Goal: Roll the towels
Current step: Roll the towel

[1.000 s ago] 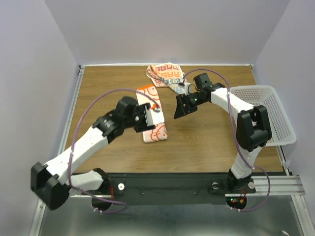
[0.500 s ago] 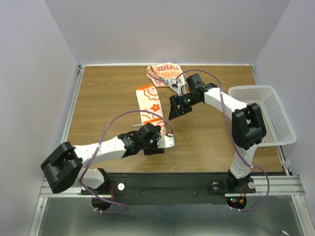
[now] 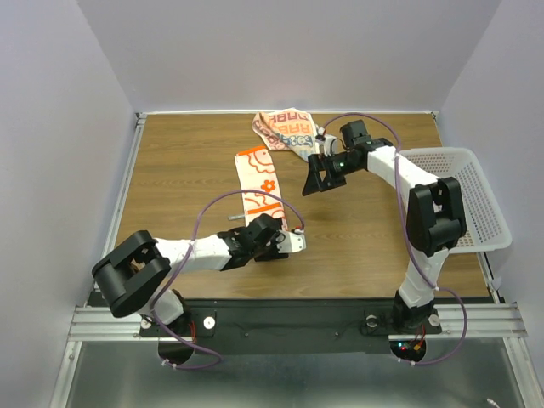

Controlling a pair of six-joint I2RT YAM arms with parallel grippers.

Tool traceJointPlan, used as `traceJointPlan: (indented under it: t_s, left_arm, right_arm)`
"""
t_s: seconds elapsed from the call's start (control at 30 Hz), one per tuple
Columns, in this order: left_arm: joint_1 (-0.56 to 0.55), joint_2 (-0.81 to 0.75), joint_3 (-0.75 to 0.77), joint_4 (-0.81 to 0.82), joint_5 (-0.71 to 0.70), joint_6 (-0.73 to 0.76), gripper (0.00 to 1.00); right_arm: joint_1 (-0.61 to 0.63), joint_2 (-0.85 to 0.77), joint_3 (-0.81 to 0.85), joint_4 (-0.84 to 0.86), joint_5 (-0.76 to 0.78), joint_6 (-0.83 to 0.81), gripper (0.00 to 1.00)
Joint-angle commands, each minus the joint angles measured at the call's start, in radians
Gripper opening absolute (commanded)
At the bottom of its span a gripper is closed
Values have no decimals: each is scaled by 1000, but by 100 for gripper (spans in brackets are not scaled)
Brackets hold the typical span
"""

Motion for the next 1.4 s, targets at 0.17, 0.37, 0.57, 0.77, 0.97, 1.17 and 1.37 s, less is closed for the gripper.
traceJointPlan:
  t_s: [0.17,0.37,0.57,0.77,0.97,1.17,1.37]
  left_arm:
    - [-4,43,-34,0,-30,14,69]
    - [13,63,15,-110,109,47,51]
    - [58,86,84,-206,205,39,30]
    - [88,71,179,-419,376,66,17]
    - [114,109,272,-650,559,109,17]
    - [182,254,392,-808,740,166,21]
    - [308,432,565,-946,887,275,22]
  right_arm:
    - [-32,-93,24,73,50,5,100]
    - [-43,-206,-56,167,126,-79,100]
    - [-53,-265,-27,144,113,-88,100]
    - [-55,-361,-56,84,42,-173,100]
    - [-55,-510,-148,-17,70,-346,100]
    - [-52,-642,-270,-256,24,-622,100]
    - [3,-768,-373,-362,80,-714,100]
